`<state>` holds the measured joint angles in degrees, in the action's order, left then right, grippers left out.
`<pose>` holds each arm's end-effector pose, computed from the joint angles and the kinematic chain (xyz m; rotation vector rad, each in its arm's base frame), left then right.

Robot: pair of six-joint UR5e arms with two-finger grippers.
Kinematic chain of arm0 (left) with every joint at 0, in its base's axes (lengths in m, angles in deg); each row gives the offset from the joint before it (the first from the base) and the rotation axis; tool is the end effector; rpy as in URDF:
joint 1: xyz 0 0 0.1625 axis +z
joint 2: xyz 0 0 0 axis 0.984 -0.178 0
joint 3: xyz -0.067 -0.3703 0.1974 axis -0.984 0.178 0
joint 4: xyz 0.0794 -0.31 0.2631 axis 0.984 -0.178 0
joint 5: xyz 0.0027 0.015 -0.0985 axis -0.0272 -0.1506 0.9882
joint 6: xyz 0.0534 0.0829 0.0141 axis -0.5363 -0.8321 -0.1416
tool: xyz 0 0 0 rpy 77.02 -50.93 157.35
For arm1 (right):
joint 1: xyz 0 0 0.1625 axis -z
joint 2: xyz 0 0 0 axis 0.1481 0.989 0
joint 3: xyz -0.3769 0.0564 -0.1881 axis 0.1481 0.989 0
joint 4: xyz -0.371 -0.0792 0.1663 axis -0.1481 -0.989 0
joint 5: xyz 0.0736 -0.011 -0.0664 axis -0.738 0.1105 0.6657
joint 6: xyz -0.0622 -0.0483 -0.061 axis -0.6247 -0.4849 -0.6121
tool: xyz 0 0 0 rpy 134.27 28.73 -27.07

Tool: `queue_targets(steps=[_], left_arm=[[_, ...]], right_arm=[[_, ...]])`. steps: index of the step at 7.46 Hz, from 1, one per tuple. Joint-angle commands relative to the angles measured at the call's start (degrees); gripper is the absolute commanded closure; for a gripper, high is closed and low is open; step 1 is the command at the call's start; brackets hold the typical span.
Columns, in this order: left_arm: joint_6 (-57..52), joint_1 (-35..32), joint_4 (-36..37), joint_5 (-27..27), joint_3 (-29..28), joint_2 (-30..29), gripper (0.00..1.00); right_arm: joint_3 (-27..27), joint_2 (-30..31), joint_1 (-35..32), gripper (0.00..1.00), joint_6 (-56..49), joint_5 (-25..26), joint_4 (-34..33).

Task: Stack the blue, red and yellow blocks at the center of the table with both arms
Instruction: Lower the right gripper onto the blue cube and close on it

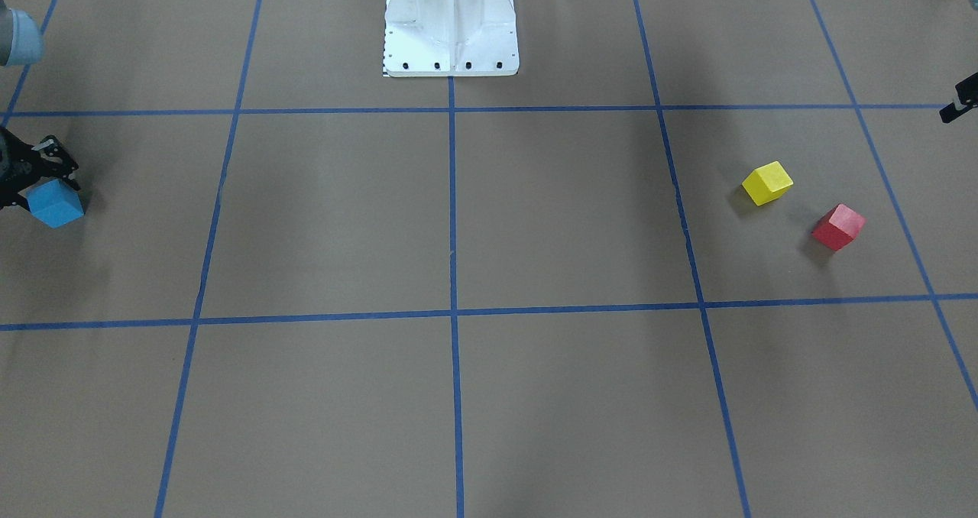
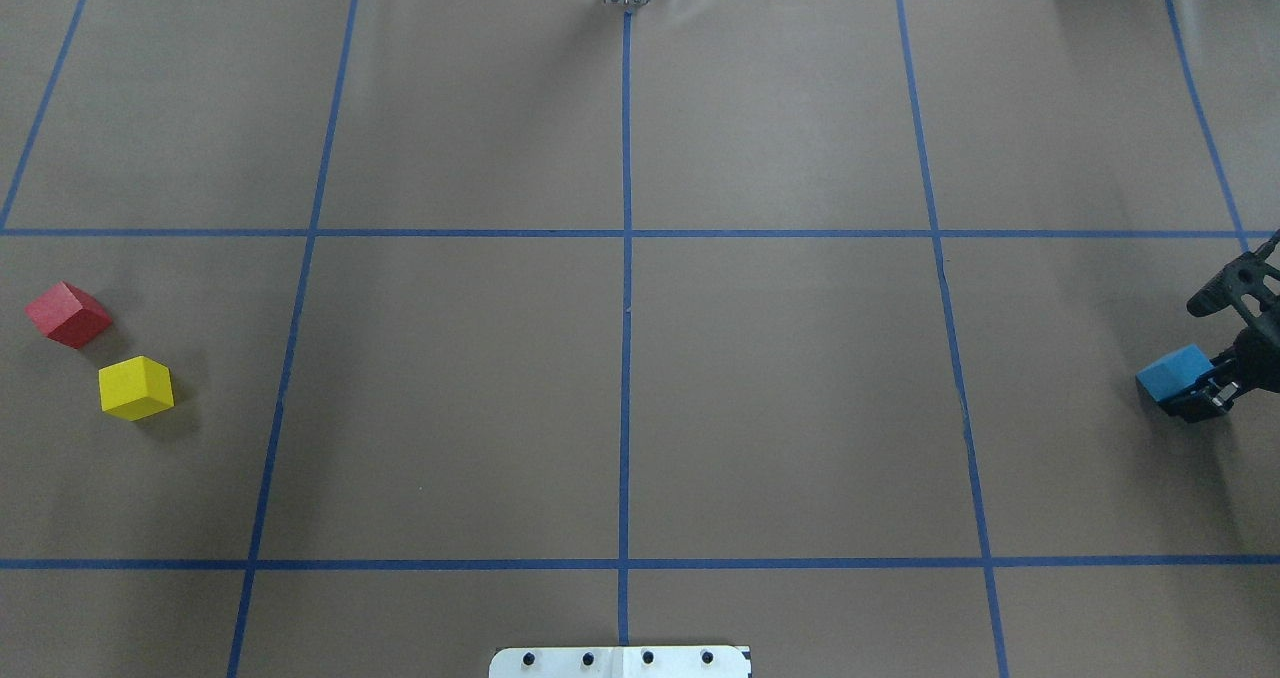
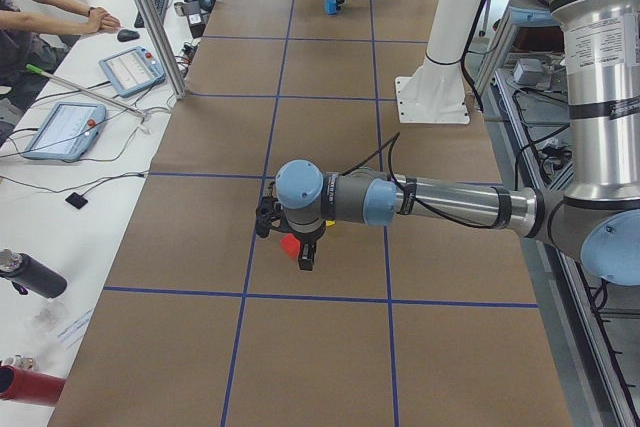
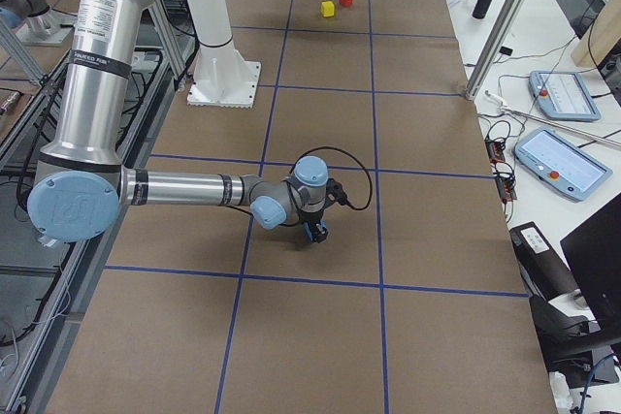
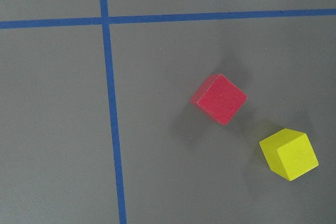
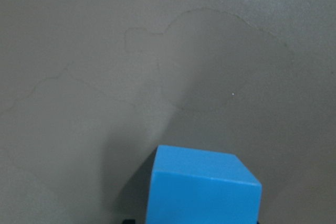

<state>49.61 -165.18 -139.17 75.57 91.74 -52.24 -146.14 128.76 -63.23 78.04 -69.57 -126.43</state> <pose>-0.0199 -0.4225 0.5910 0.0226 0.9318 0.0877 -0.1823 -0.3902 0.6529 0.2452 -0.7435 -0.6074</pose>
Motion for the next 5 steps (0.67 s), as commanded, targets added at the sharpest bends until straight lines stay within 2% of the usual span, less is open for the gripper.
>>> queue_targets(steps=[1, 2, 3, 4, 5], left_arm=[[0.00, -0.09, 0.00, 0.00, 0.16, 0.03, 0.00], [0.00, 0.00, 0.00, 0.00, 0.25, 0.03, 0.00], [0.00, 0.00, 0.00, 0.00, 0.16, 0.03, 0.00], [0.00, 0.00, 0.00, 0.00, 0.25, 0.03, 0.00], [0.00, 0.00, 0.00, 0.00, 0.25, 0.03, 0.00]], right_arm=[[0.39, -1.32, -0.13, 0.36, -0.02, 0.05, 0.00], [0.57, -1.59, -0.13, 0.54, -0.02, 0.05, 0.00], [0.39, -1.77, -0.30, 0.89, 0.06, -0.04, 0.00], [0.22, -3.94, -0.83, 1.00, 1.19, -0.65, -0.17], [-1.26, -7.53, -1.09, 1.00, 2.68, -0.65, -5.22]])
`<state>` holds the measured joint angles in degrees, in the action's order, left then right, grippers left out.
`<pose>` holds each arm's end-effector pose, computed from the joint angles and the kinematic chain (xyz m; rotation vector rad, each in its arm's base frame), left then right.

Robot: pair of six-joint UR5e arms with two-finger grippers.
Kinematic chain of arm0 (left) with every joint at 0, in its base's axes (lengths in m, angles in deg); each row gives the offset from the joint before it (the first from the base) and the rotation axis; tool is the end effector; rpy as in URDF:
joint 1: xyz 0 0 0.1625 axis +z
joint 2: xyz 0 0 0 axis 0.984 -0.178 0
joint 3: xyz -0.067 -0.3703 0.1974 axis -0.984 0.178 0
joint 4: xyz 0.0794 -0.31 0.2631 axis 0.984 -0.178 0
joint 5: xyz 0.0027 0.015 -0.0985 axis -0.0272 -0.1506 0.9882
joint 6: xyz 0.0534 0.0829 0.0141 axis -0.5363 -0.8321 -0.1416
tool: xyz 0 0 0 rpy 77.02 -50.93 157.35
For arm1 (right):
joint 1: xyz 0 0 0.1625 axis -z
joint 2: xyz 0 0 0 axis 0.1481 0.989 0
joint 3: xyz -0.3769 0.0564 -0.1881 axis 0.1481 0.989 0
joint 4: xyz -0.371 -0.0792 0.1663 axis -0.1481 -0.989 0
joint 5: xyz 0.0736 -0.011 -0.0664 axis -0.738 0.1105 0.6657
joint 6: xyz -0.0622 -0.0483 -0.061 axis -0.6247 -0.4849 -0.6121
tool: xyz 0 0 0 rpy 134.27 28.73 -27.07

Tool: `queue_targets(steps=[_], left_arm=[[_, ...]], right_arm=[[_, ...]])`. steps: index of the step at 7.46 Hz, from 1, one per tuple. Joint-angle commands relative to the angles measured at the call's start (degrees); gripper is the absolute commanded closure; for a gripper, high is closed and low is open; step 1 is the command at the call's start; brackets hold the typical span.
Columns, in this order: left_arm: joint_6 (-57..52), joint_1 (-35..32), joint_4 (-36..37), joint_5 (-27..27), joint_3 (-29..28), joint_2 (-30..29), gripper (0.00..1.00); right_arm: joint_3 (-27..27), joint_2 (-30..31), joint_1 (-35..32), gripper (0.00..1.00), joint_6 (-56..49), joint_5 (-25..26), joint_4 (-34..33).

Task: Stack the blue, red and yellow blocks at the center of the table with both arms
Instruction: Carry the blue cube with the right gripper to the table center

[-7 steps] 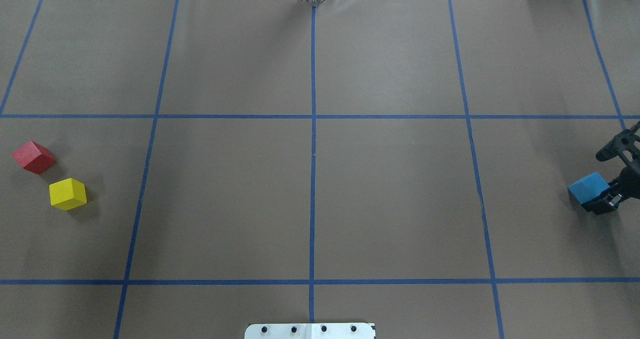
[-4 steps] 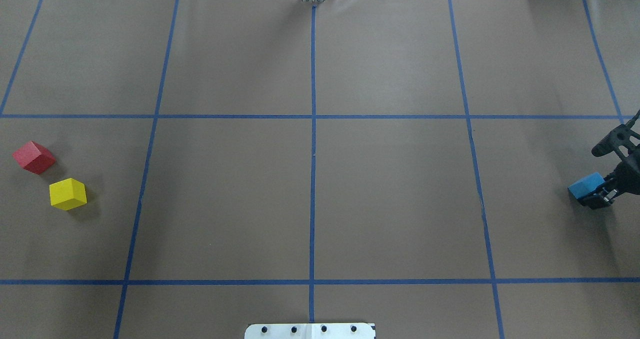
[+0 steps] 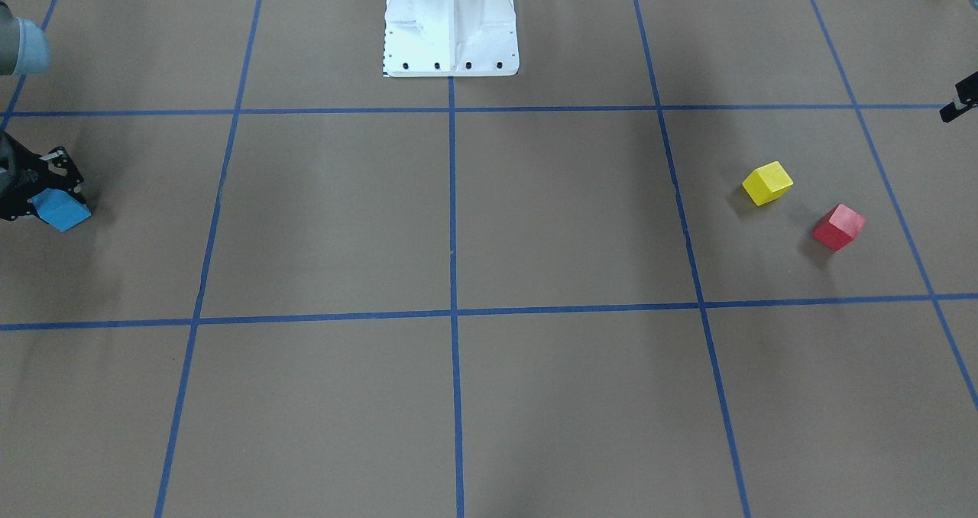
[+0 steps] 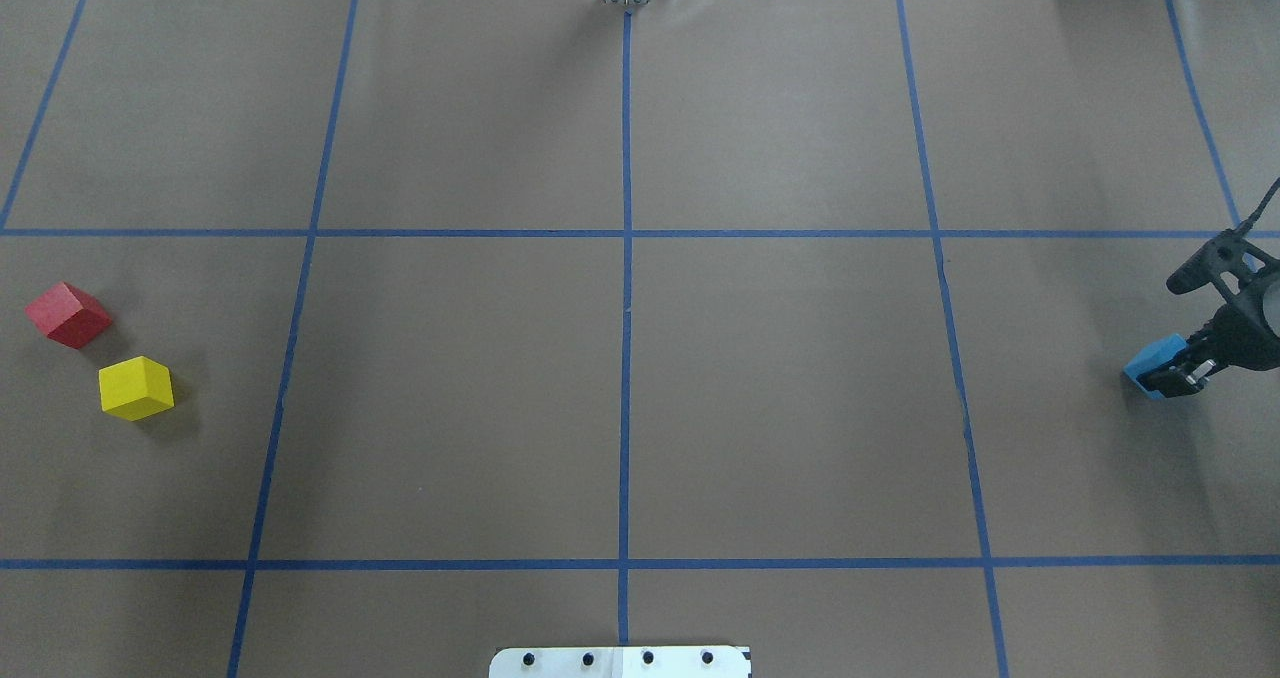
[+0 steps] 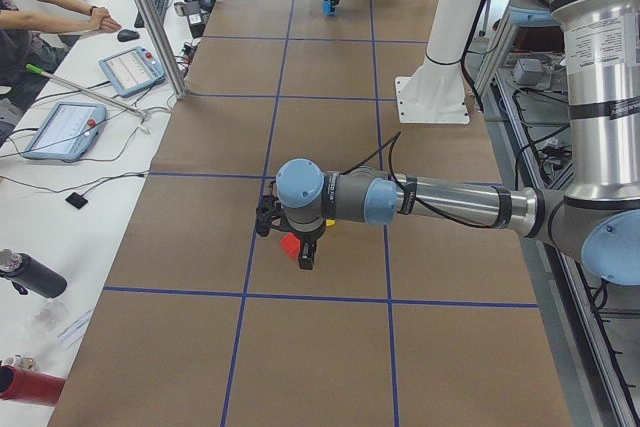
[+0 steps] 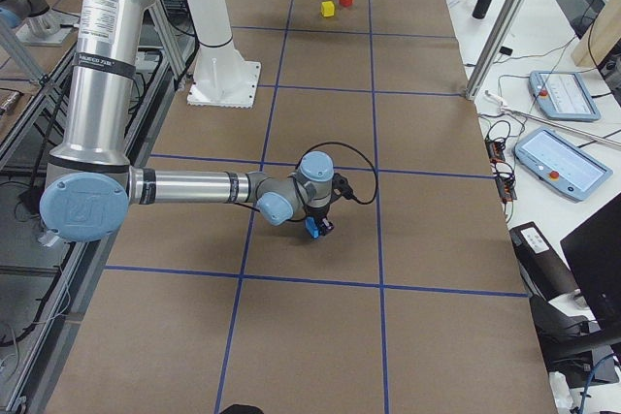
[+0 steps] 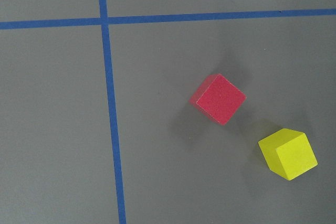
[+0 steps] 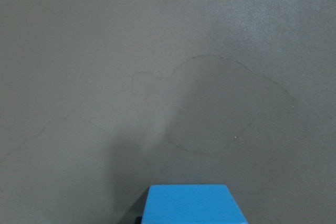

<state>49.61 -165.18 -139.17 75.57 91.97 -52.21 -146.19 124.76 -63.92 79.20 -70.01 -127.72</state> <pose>-0.0199 -0.4223 0.5892 0.0258 0.9320 0.0894 -0.1966 -0.4189 0.6242 0.2835 -0.7658 -0.5914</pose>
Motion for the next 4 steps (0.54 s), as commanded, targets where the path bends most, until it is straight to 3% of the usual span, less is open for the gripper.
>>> queue_targets(steps=[1, 3, 4], left_arm=[[0.00, 0.00, 0.00, 0.00, 0.29, 0.00, 0.00], [0.09, 0.00, 0.00, -0.09, 0.64, -0.09, 0.00], [0.09, 0.09, -0.09, -0.18, 0.64, -0.18, 0.00]], right_arm=[[-4.44, -7.92, -0.40, 1.00, 5.55, -0.30, -11.56], [-6.59, -19.76, 1.25, 1.00, 15.81, -0.22, -24.76], [-6.06, -28.00, 5.45, 1.00, 27.18, 0.05, -30.21]])
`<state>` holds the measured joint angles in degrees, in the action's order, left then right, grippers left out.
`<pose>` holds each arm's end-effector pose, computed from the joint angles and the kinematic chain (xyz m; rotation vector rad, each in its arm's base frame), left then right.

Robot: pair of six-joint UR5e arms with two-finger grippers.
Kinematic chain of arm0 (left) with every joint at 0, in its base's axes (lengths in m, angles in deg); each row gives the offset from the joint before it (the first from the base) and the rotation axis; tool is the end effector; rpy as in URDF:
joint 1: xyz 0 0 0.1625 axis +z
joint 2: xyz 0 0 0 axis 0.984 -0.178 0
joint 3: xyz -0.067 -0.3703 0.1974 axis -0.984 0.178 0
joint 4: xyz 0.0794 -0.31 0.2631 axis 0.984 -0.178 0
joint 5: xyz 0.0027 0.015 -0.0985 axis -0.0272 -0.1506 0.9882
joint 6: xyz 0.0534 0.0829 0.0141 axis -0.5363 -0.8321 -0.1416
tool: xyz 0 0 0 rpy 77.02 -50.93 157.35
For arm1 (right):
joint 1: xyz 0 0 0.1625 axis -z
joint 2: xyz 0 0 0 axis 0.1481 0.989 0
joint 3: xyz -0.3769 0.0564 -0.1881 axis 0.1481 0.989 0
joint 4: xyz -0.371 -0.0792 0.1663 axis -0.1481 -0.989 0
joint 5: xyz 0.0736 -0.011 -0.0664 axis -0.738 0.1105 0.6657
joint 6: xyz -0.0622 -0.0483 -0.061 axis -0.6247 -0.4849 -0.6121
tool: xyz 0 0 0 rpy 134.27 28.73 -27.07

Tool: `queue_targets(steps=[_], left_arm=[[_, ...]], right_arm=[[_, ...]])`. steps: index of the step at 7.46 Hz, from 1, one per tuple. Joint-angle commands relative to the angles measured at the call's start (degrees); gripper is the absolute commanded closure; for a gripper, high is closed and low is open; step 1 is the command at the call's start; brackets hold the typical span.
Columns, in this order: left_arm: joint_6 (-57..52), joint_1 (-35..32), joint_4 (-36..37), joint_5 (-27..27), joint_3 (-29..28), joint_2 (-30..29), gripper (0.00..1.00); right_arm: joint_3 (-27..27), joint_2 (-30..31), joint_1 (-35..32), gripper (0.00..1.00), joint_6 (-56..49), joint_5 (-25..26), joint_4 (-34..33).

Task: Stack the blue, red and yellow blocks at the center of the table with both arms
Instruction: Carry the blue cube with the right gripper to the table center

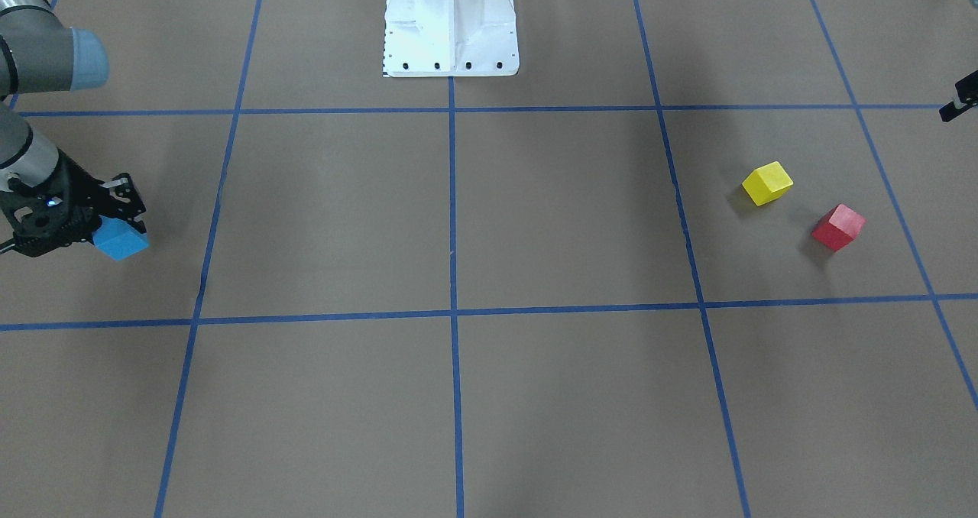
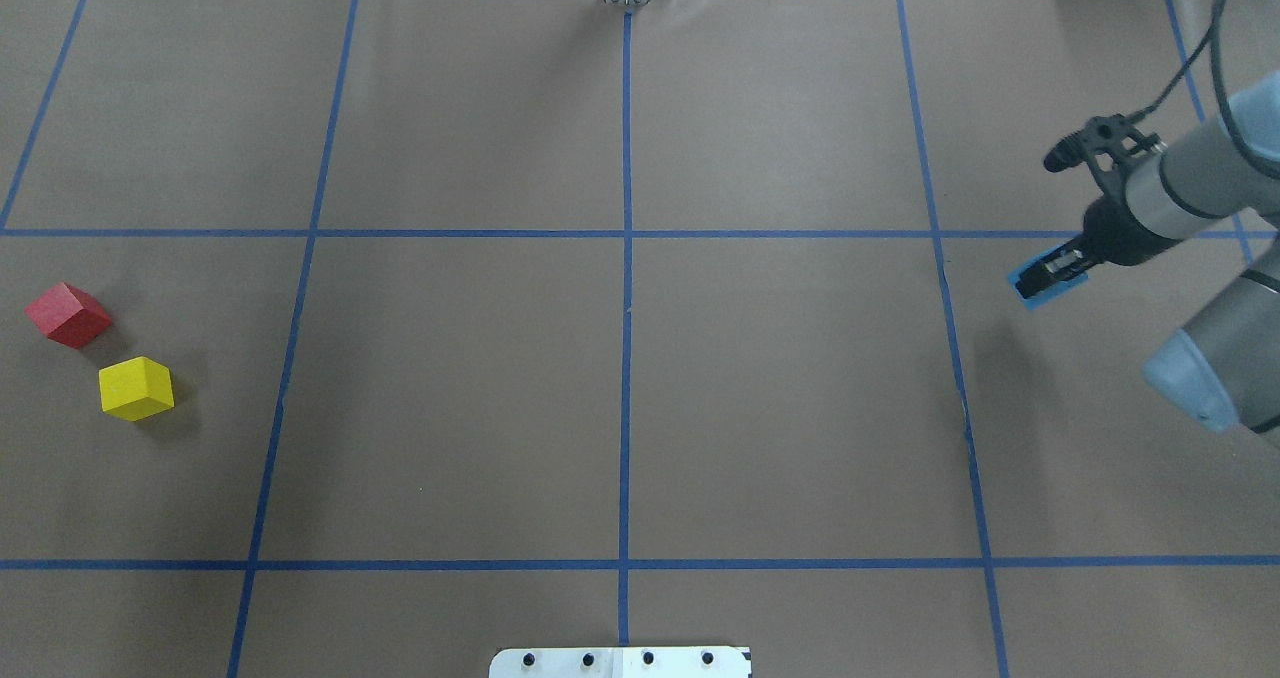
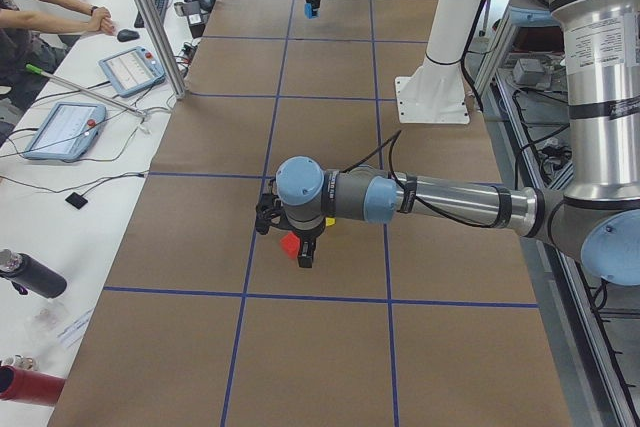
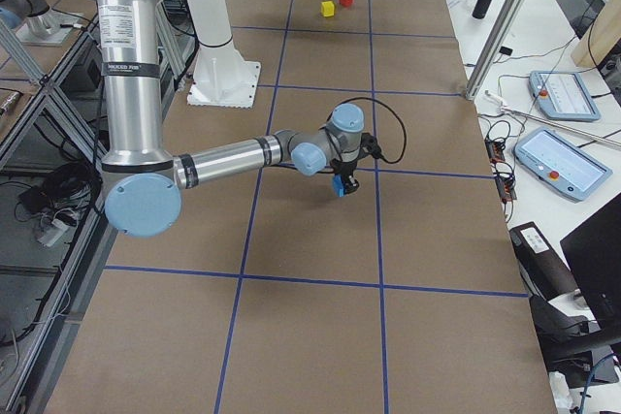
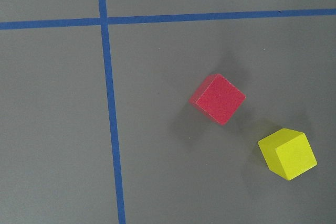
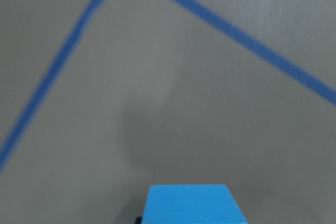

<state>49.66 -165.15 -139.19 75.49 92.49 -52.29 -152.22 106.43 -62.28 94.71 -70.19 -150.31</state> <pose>-0.0197 -0.4230 0.5842 0.0353 0.9310 0.0940 -0.2745 -0.5026 0.4548 0.1897 -0.8080 -0.3727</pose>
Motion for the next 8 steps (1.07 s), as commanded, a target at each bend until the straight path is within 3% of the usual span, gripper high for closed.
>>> queue_targets(steps=[1, 3, 5, 6, 8], left_arm=[[-0.05, 0.06, -0.33, -0.19, 0.03, -0.09, 0.00], [-0.05, 0.06, -0.33, -0.28, -0.15, -0.18, 0.00], [-0.05, 0.15, -0.42, -0.28, -0.06, -0.36, 0.00], [0.03, 0.15, -0.33, -0.19, -0.06, -0.36, 0.00], [0.03, 0.15, -0.33, -0.01, 0.11, -0.36, 0.00]], right_arm=[[1.97, -16.11, 8.37, 1.00, 19.78, 1.62, -9.07], [11.61, -30.26, 14.19, 1.00, 36.05, 3.91, -9.17], [23.73, -40.92, 18.51, 1.00, 42.26, 10.41, -6.38], [27.18, -41.48, 19.83, 1.00, 43.93, 11.12, -1.75], [28.97, -41.93, 21.60, 1.00, 48.14, 12.54, -0.20]])
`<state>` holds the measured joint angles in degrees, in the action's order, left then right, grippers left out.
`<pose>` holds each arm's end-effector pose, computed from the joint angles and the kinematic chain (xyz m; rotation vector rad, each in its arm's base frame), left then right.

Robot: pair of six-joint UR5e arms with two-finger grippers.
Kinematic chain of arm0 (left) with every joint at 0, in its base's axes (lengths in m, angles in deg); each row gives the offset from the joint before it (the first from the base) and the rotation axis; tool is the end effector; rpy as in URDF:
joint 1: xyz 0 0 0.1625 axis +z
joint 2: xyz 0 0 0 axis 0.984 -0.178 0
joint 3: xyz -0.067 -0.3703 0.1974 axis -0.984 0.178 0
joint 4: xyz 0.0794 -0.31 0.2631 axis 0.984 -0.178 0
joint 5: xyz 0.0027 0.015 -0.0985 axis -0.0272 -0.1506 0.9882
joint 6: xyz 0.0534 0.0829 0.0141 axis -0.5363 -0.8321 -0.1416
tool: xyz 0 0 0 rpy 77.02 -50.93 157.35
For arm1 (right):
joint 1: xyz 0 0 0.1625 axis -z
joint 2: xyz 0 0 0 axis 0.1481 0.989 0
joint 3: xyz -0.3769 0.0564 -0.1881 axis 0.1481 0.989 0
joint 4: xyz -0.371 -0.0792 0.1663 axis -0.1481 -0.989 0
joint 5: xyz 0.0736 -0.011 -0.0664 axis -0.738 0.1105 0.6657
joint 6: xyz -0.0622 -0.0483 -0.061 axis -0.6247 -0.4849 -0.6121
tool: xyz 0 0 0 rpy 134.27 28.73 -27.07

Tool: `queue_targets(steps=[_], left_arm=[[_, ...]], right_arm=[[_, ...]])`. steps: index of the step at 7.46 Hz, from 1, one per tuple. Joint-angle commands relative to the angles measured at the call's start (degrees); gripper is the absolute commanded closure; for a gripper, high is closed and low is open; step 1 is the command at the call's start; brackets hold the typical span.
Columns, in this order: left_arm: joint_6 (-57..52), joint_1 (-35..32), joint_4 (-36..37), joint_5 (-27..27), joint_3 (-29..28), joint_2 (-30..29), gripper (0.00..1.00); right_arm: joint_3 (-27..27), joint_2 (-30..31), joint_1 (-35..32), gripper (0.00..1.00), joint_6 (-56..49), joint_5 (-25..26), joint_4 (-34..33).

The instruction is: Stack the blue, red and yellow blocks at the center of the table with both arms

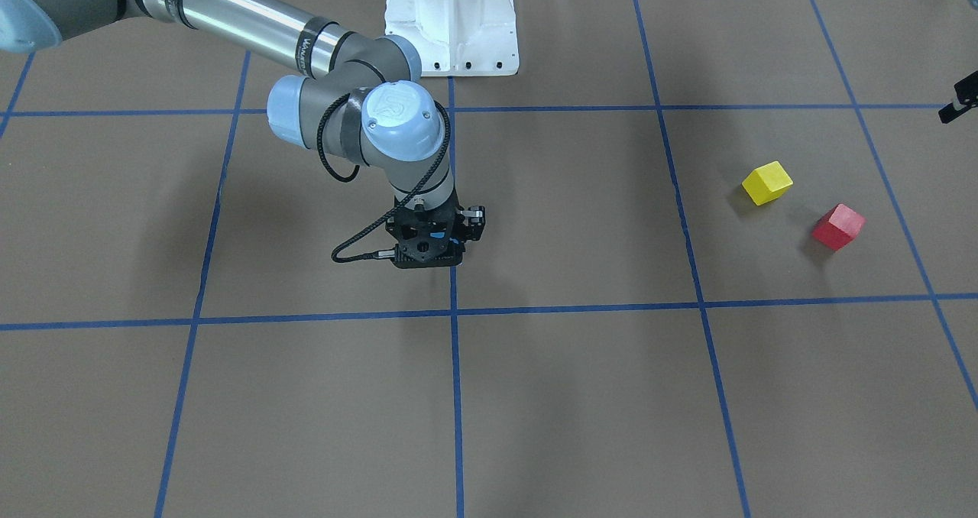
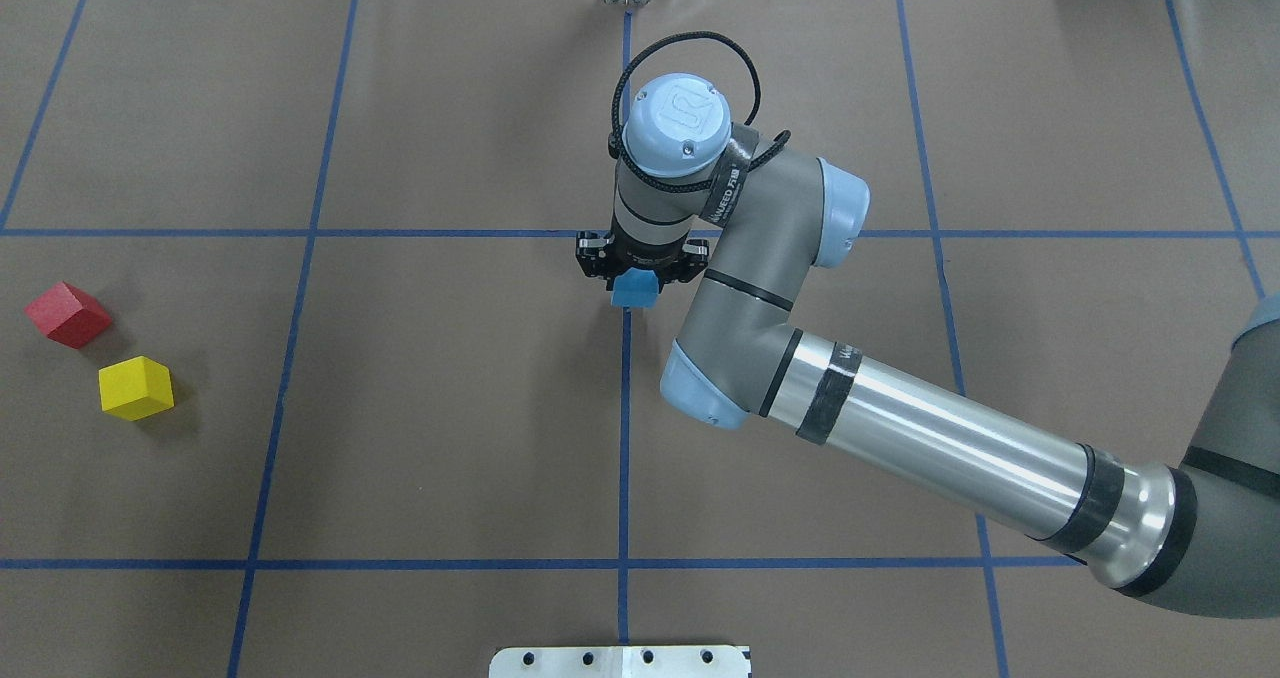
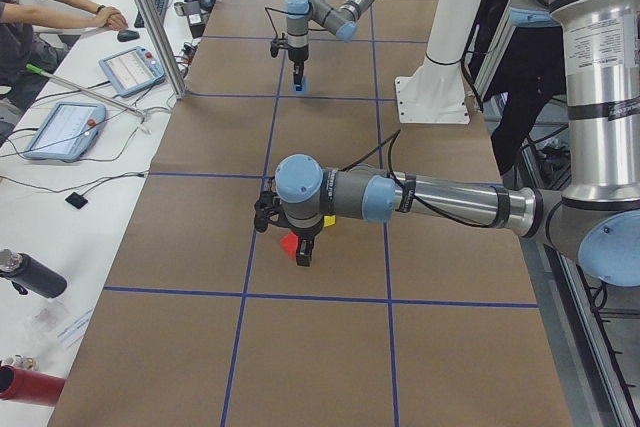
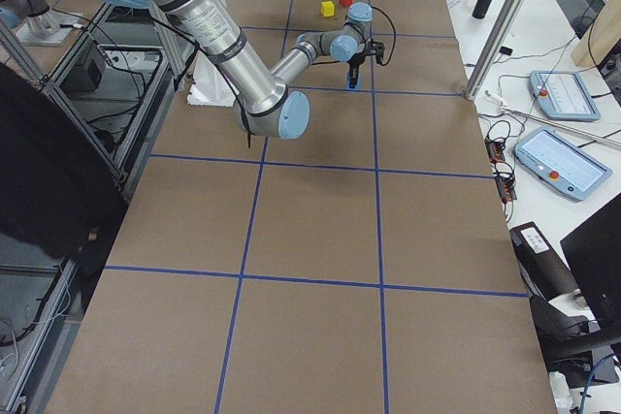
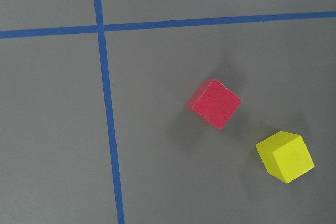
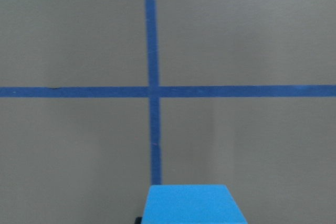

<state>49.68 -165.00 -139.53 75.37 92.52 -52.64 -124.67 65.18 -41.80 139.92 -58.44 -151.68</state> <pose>-0.0185 -0.4259 0.5809 0.0457 0.9294 0.1018 -0.6085 -0.5113 0.1994 0.0096 -0.8815 0.0484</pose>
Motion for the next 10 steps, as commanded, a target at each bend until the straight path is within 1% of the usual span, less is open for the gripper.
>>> queue_targets(steps=[1, 3, 6, 7, 8, 9, 10], left_arm=[[0.01, 0.01, 0.01, 0.11, 0.09, -0.01, 0.00], [0.01, 0.01, 0.01, 0.11, 0.09, -0.01, 0.00], [0.01, 0.01, 0.01, 0.11, 0.09, -0.10, 0.00], [0.01, 0.01, 0.01, 0.11, 0.09, -0.10, 0.00], [0.10, 0.01, 0.01, 0.11, 0.09, -0.18, 0.00], [0.01, 0.01, 0.01, 0.11, 0.01, -0.18, 0.00], [0.01, 0.01, 0.01, 0.11, -0.43, -0.18, 0.00]], right_arm=[[1.42, -0.59, 1.29, 1.00, 4.26, 0.87, 1.16], [1.86, -0.50, 1.29, 1.00, 4.27, 1.92, 1.07], [2.47, -0.41, 1.47, 1.00, 3.92, 2.02, 1.07], [2.56, -0.41, 1.47, 0.74, 3.66, 2.02, 1.07], [2.65, -0.41, 1.56, 0.13, 3.22, 2.54, 1.07], [2.65, -0.50, 1.82, 0.01, 3.13, 3.15, 1.07], [2.56, -0.50, 1.91, 0.00, 2.00, 3.33, 1.07]])
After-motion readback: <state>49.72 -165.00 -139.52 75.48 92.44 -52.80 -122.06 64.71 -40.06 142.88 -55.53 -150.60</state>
